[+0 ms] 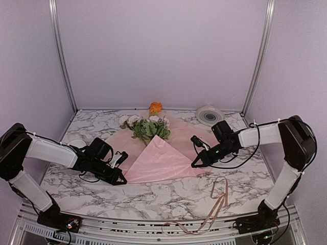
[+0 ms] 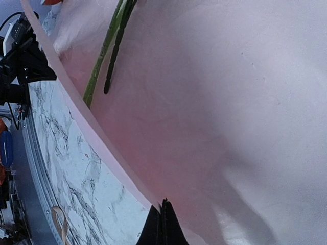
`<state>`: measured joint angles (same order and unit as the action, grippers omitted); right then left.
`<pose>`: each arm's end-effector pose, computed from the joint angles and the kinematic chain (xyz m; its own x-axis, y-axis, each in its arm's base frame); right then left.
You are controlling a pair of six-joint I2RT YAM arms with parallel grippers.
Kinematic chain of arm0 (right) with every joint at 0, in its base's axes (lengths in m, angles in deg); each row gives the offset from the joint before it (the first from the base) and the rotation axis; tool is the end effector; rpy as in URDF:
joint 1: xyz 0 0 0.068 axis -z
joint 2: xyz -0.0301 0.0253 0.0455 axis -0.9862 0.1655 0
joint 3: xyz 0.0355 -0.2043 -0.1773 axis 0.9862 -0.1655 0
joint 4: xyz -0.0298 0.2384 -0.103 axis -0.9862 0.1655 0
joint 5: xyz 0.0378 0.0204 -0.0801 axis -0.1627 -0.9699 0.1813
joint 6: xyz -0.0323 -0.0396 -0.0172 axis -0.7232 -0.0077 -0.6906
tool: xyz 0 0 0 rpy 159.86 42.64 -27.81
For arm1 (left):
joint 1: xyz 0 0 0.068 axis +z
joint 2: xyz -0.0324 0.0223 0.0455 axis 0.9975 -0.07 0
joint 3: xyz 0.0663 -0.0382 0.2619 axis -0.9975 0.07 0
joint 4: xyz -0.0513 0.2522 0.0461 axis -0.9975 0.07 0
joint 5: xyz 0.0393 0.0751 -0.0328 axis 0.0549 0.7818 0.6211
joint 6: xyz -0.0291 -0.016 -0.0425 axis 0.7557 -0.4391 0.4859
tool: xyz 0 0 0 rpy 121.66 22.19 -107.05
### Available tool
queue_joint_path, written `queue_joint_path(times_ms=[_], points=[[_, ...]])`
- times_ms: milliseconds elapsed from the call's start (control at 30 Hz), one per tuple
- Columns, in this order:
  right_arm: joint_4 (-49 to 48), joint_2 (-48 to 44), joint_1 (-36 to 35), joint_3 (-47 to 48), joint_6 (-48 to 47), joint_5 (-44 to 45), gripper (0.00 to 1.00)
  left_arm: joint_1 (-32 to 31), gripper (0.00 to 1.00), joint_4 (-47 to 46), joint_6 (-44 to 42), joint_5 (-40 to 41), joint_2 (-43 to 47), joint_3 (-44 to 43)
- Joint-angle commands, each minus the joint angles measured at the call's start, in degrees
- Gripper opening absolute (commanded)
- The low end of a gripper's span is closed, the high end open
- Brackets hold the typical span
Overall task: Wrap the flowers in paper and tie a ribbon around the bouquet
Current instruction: Fold the bottom corner of the flattened wrapping paper at the center of the board.
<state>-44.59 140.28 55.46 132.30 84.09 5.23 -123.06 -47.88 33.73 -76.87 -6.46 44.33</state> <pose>0.2760 0.1541 0.1501 -0.8140 -0.3789 -0.4402 -0.5799 0.5726 0.5795 0.2065 -0.1751 0.1281 -0.8105 0.3372 -0.4790 0.5628 0.6750 -0.4771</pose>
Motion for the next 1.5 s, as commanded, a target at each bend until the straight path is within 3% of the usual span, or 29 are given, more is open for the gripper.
queue_joint_path(times_ms=[0,133,367,500,633,867,1033,1133,1267,1400,1467], points=[[1.4,1.9,1.5,3.5,-1.3,1.6,0.0,0.7,0.0,5.4,0.0,2.8,-1.9,1.0],[3.1,4.7,1.5,4.3,-1.2,3.9,0.0,0.7,0.01,6.7,0.3,5.9,-1.6,0.1],[3.7,6.0,1.4,5.5,-1.1,4.7,0.0,0.3,0.35,11.1,0.9,11.1,5.2,-4.4],[4.9,6.8,1.2,6.5,-1.4,5.0,0.0,-3.4,0.47,11.1,-3.5,12.4,11.4,-8.0],[4.9,7.4,0.8,6.5,-0.8,5.0,0.0,-9.4,0.47,8.2,-9.9,18.7,11.4,-12.5],[5.7,7.3,0.3,7.0,0.4,6.4,0.0,-12.7,0.35,10.3,-11.2,22.6,-12.6,-28.0],[7.1,6.4,0.2,6.9,0.7,7.9,0.0,-13.5,0.33,12.6,-12.1,23.6,-19.4,-32.0],[7.6,5.8,0.2,7.0,2.1,10.6,0.11,-13.6,0.32,14.4,-12.5,23.3,-21.2,-31.2],[10.5,3.0,1.1,8.1,5.7,21.0,0.24,-13.6,0.31,16.3,-10.9,21.5,-22.3,-29.4],[15.6,-2.7,-0.2,11.3,7.7,38.3,0.27,-13.6,0.31,16.2,-10.3,22.1,-21.6,-28.0],[16.6,-6.0,-4.1,12.8,7.1,45.3,0.27,-13.6,0.31,15.8,-10.2,22.3,-21.3,-27.7]])
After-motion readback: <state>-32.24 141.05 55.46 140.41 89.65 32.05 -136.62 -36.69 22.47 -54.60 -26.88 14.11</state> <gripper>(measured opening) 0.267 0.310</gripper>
